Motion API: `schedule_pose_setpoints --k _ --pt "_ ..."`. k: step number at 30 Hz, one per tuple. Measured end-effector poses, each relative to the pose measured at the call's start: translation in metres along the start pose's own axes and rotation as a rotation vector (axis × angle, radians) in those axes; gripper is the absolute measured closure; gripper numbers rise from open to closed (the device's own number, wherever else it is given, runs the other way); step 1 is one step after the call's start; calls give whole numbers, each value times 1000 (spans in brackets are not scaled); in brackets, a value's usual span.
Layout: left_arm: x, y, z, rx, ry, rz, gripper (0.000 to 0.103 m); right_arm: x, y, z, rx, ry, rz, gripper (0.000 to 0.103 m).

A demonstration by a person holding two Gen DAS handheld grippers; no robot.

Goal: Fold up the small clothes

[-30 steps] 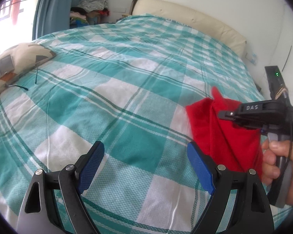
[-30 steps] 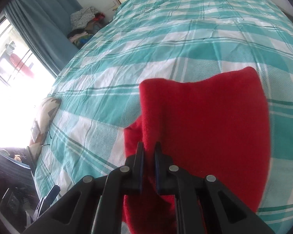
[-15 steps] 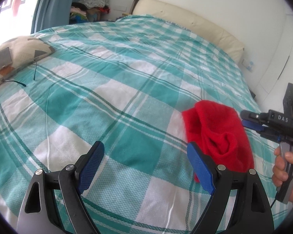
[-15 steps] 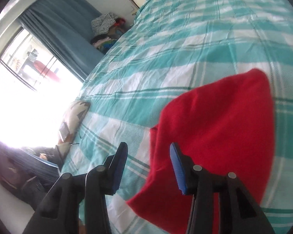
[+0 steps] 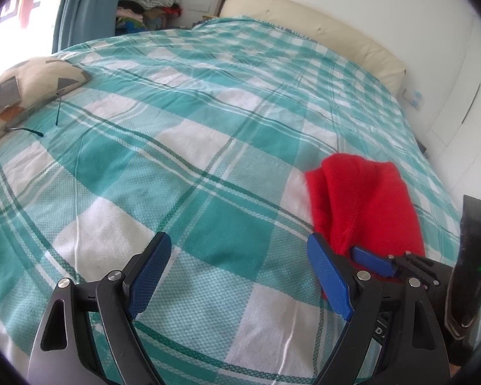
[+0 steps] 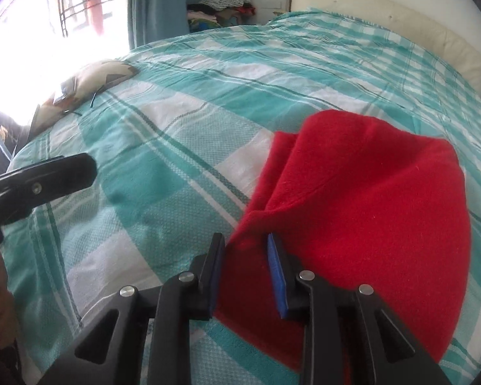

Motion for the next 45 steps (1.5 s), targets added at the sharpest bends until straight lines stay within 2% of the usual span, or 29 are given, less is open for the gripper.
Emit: schedule_pose_setpoints --k 3,7,9,11,12,14,16,17,19,20,22,24,28,30,31,32,33,35,36,38,43,45 --pt "3 0 1 -1 -16 2 15 8 33 1 46 -53 -50 73" --pt "11 -6 6 -33 -36 13 15 47 77 18 132 -121 45 73" --pt "17 -11 10 -64 -34 36 15 64 73 38 86 -160 68 73" --pt "24 -18 17 -100 -27 72 14 67 55 64 -17 -199 17 72" --pt "29 -21 19 -125 -19 105 14 63 51 73 -40 -196 -7 72" --pt "41 -29 16 -176 -3 183 14 55 60 80 -27 -175 -52 71" --pt "54 -36 3 -192 -5 243 11 63 75 74 2 -236 -138 63" --pt "62 -44 -5 -209 -12 268 3 75 84 69 37 -277 -151 52" --pt "76 -68 -12 -291 -51 289 2 115 97 56 113 -389 -137 38" --pt "83 -83 -13 -333 -81 278 3 139 98 49 134 -449 -123 37" --pt "93 -106 -14 -390 -138 252 3 183 85 40 123 -561 -131 37" --pt "101 -119 -14 -417 -167 237 3 213 60 34 78 -658 -184 38" --pt "115 -132 -15 -443 -152 276 2 226 1 25 3 -757 -334 38" --pt "119 -137 -15 -444 -133 271 3 222 -19 19 17 -797 -359 41" --pt "122 -138 -14 -436 -139 269 9 217 -24 13 25 -774 -328 45" --pt "126 -139 -12 -430 -164 255 47 212 -26 7 22 -707 -242 55" --pt "130 -139 -9 -438 -184 261 66 204 -25 0 18 -610 -130 61" --pt "133 -135 -11 -419 -184 242 79 184 -18 -13 30 -432 47 76" --pt "134 -130 -14 -406 -193 238 80 176 -12 -18 45 -363 112 78" --pt "137 -116 -22 -360 -217 240 82 162 6 -29 99 -265 179 80" --pt "159 -73 -50 -249 -255 308 82 164 68 -50 236 -246 177 80" --pt "173 -68 -56 -228 -282 319 80 173 86 -56 274 -265 176 80"
Point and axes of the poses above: each gripper's, at about its wrist camera, not at the fingertips, and y roughly against the way its jaws point, x to its right, z to its underside, the point moved 7 cm from there along -y, roughly the way its jaws point, and after that the axes turned 1 degree about -x, right-handed, at the moved point
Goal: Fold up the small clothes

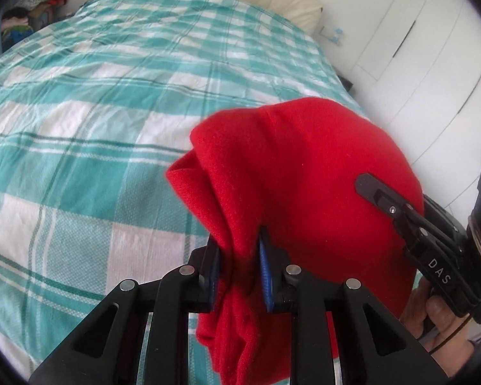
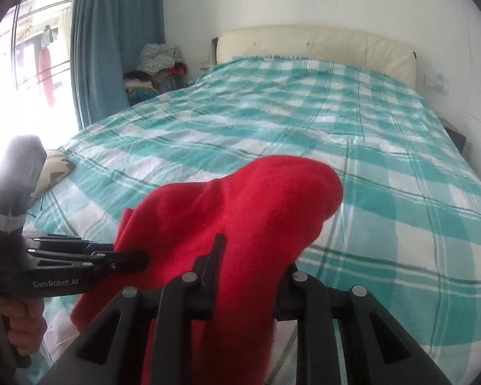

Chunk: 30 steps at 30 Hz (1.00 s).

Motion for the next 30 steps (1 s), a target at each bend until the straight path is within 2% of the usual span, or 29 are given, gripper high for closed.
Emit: schedule_pose_setpoints --k 1,2,4,5,7,9,11,14,17,20,23,27,30 --pt "5 -7 -1 -17 -18 -12 70 6 -2 -6 -6 -18 0 80" --pt "8 -19 -1 -50 -34 -35 55 17 -6 -5 -26 -47 3 80" --pt "3 -42 7 -86 -75 -142 38 42 -24 13 -121 -130 13 71" --pt "-2 -49 12 -92 -99 -221 37 59 -36 28 -194 -168 37 57" --pt "-10 -45 29 -79 -156 -335 36 93 -40 63 -289 -233 123 38" --pt "-10 -29 43 -30 -211 -405 26 114 -23 85 -280 -265 153 37" --pt "-4 -4 55 53 -268 -477 6 123 1 97 -252 -263 176 20" --pt "10 31 69 157 -305 -569 0 112 39 105 -219 -218 187 17" --pt "24 55 85 140 -248 -648 0 89 76 111 -202 -172 190 9" --pt "37 74 108 131 -185 -620 0 67 109 119 -188 -139 187 7" --pt "44 77 133 61 -109 -549 0 48 135 130 -191 -118 182 7" --pt "57 84 155 96 -79 -517 0 30 160 145 -185 -92 202 7" --pt "64 84 166 47 -62 -474 0 20 172 152 -198 -69 229 7"
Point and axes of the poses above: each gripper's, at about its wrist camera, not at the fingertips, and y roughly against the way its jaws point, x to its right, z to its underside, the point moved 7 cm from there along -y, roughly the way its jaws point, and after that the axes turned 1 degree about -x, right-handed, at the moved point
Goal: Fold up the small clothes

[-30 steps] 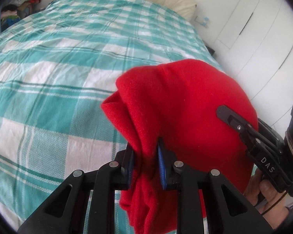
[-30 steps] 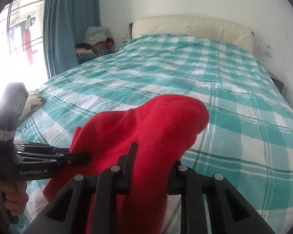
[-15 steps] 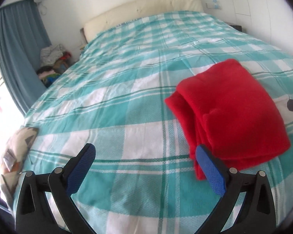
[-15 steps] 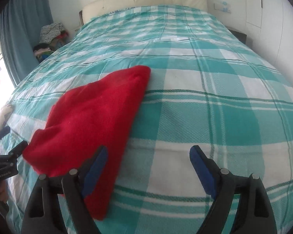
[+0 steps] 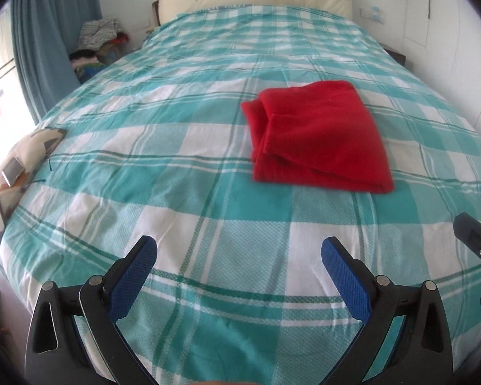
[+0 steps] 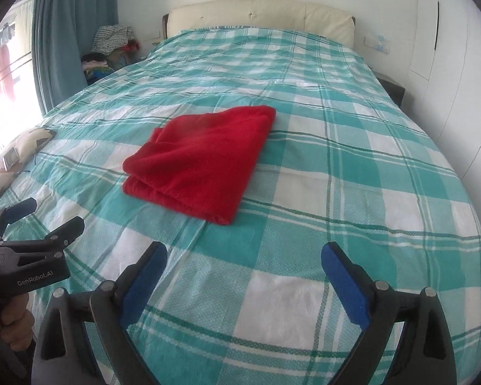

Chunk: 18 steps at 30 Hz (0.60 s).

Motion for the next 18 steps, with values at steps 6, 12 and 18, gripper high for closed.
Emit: schedule_pose_setpoints --k 6,12,18 --pt "0 23 3 29 -2 12 0 -11 18 12 -21 18 36 4" --pt "4 39 5 47 -16 15 0 -18 27 14 -24 23 36 4" --pt "6 38 5 39 -1 39 0 -11 31 16 -22 27 67 4"
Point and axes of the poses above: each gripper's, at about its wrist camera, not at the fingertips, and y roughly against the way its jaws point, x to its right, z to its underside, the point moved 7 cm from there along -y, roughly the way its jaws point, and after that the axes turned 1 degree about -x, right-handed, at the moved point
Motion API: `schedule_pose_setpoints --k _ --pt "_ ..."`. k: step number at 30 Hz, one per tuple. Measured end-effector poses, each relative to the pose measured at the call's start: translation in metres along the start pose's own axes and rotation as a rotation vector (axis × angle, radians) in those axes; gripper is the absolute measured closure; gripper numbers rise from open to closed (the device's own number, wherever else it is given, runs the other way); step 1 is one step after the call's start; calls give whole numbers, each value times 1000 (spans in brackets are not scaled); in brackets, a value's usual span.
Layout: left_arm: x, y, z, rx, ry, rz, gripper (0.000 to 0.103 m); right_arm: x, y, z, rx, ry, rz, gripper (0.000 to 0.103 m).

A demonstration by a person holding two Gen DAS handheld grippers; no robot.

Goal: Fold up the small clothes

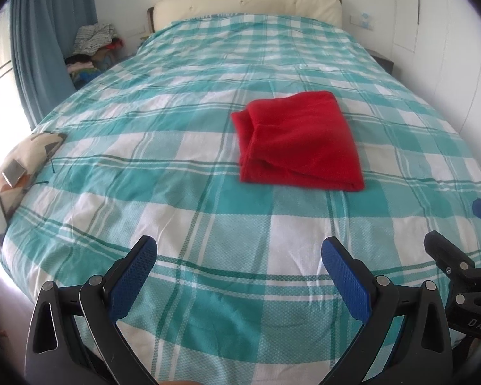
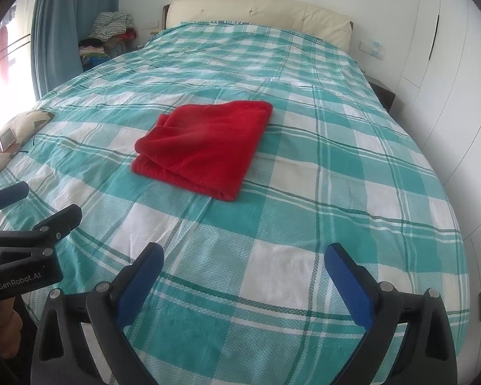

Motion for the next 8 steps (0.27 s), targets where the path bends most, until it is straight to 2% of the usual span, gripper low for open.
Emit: schedule_pose_setpoints --k 3,8 --pt "1 0 1 -2 13 25 0 4 2 1 3 -13 -1 4" --pt "4 8 1 22 9 20 0 5 3 1 7 -24 -7 4"
Point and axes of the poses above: each gripper's, at about its wrist camera, not at the fingertips, and y roughly against the way its jaws point, x to its right, z to its underside, the point moved 7 cm from there along -y, roughly the way its jaws point, and after that the axes turned 1 degree about -x, right-handed, at the moved point
